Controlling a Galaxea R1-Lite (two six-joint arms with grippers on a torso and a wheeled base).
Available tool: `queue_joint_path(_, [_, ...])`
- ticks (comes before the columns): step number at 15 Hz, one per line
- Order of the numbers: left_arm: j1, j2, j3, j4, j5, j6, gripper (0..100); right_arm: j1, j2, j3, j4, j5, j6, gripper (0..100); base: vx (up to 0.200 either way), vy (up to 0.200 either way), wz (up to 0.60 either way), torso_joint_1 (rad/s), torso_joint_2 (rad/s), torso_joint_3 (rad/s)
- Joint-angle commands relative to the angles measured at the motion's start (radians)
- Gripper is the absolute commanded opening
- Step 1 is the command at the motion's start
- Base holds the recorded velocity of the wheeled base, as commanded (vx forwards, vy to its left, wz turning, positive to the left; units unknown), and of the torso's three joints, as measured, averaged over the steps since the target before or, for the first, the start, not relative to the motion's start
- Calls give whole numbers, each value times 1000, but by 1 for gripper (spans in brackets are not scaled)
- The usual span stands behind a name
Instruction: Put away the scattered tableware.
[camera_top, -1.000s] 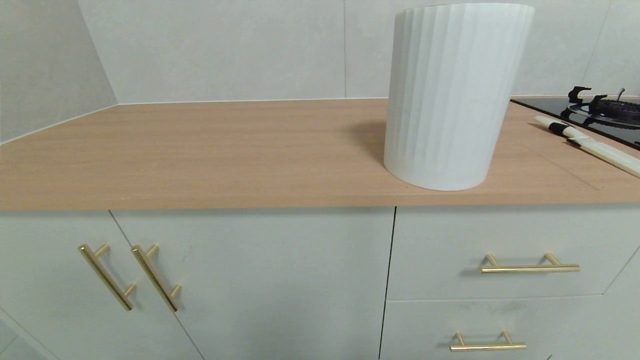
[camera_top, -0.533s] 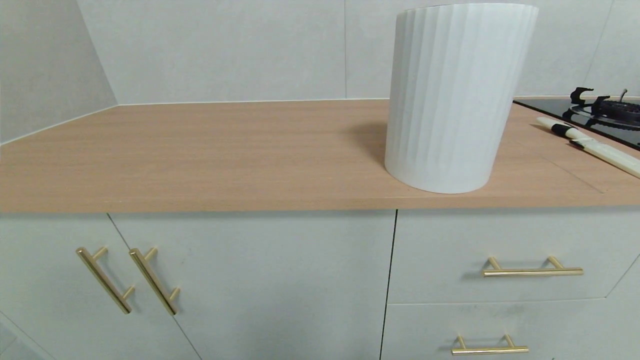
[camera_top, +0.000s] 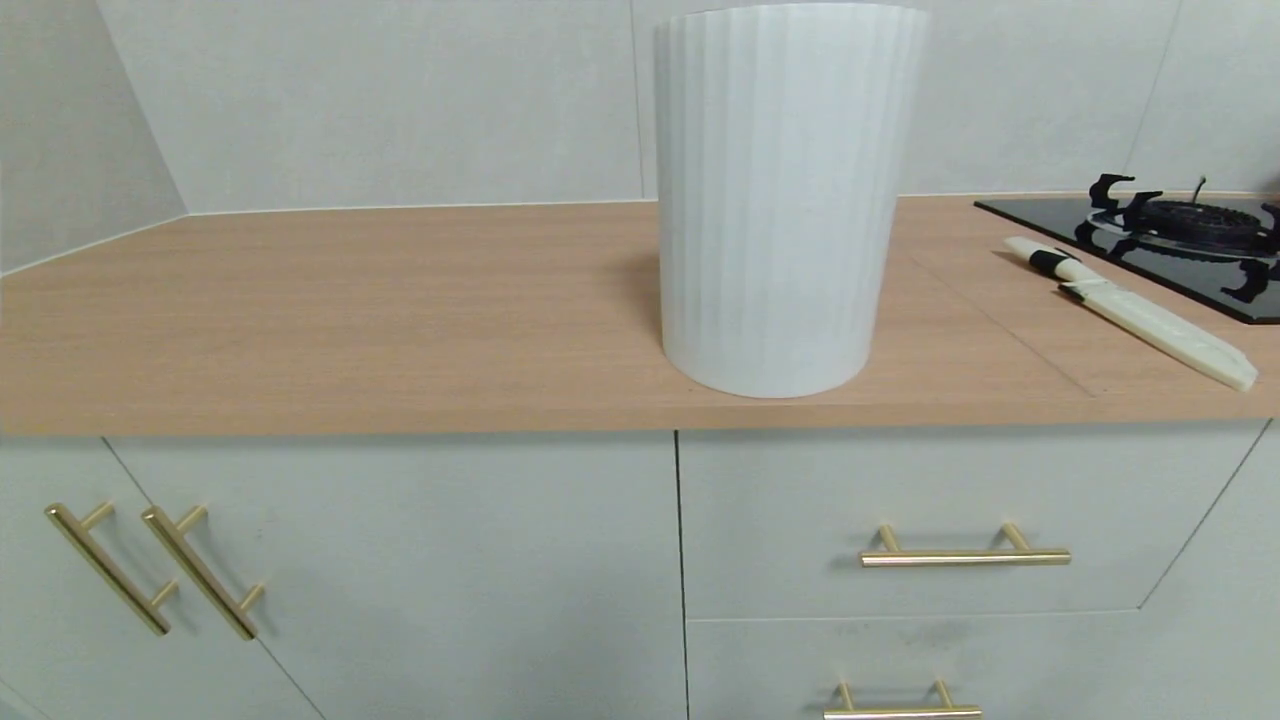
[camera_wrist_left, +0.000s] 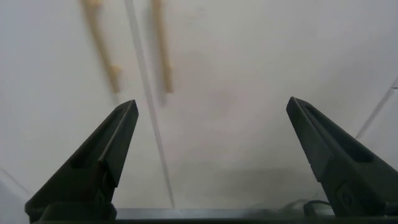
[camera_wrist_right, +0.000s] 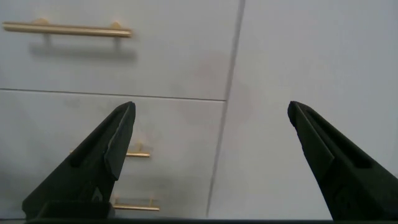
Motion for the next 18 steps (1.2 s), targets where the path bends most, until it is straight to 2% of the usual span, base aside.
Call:
queue_joint_path(1, [-1,0,0,0,1,0,100,-1,2,0,0,1,0,100,0,0,0,0,0,0])
queue_joint_path(10, [1,0,0,0,2,0,100,-1,2,0,0,1,0,100,0,0,0,0,-6,-2])
queue_joint_path(14, [1,0,0,0,2,0,100,-1,2,0,0,1,0,100,0,0,0,72,-233,-246])
queue_joint_path(18, [1,0,0,0,2,-2,100,1,2,0,0,1,0,100,0,0,0,175,-524,-292])
